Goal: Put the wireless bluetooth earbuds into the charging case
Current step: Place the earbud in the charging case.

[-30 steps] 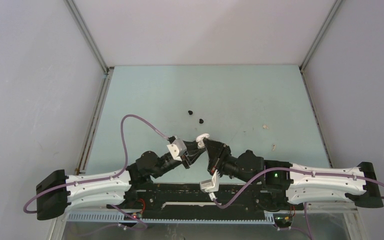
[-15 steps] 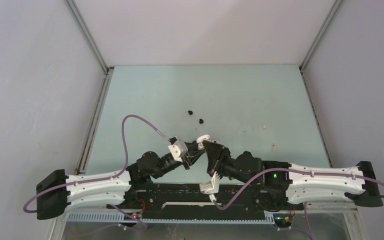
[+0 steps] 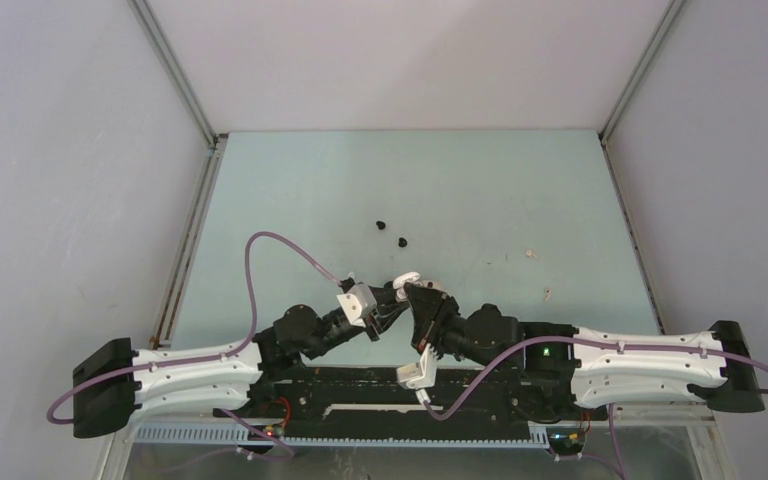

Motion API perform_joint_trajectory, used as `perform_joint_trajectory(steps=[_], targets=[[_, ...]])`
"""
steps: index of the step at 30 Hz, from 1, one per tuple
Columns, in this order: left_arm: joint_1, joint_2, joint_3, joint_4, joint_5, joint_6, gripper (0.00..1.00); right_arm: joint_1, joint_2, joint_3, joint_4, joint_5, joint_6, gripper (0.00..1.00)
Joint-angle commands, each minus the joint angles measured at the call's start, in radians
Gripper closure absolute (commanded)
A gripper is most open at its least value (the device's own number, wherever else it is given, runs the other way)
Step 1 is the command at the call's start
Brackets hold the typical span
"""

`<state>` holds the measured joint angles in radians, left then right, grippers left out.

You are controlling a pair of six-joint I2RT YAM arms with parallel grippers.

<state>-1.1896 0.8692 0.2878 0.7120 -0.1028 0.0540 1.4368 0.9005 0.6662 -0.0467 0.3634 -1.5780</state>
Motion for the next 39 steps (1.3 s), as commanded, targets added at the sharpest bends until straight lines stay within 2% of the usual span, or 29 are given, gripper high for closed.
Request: perform_joint_trajectory(steps=[1,3,7,13,18,29,34,39], targets=[[-0.011,-0.021,-0.007,0.078,-0.013,0.028,1.0,0.004,0.003,0.001,-0.032,0.023,0.022,0.99],[-0.011,-0.018,-0.007,0.079,-0.008,0.027,1.0,0.003,0.002,0.001,-0.045,0.023,0.015,0.95],[-0.013,-0.01,-0.003,0.077,-0.003,0.028,1.0,0.004,-0.003,0.013,-0.101,0.009,0.016,0.77],[-0.015,-0.008,-0.005,0.072,-0.008,0.032,1.0,0.004,0.004,0.061,-0.155,0.009,0.038,0.63],[-0.016,-0.009,-0.004,0.07,-0.012,0.032,1.0,0.003,0.001,0.125,-0.281,0.002,0.082,0.55],[-0.018,-0.02,-0.007,0.062,-0.029,0.015,1.0,-0.018,-0.069,0.252,-0.375,0.051,0.165,0.47],[-0.018,-0.019,-0.006,0.063,-0.042,-0.015,1.0,-0.16,-0.089,0.322,-0.409,0.021,0.278,0.44],[-0.018,-0.03,-0.012,0.059,-0.063,-0.069,1.0,-0.423,-0.089,0.389,-0.451,-0.119,0.454,0.44]])
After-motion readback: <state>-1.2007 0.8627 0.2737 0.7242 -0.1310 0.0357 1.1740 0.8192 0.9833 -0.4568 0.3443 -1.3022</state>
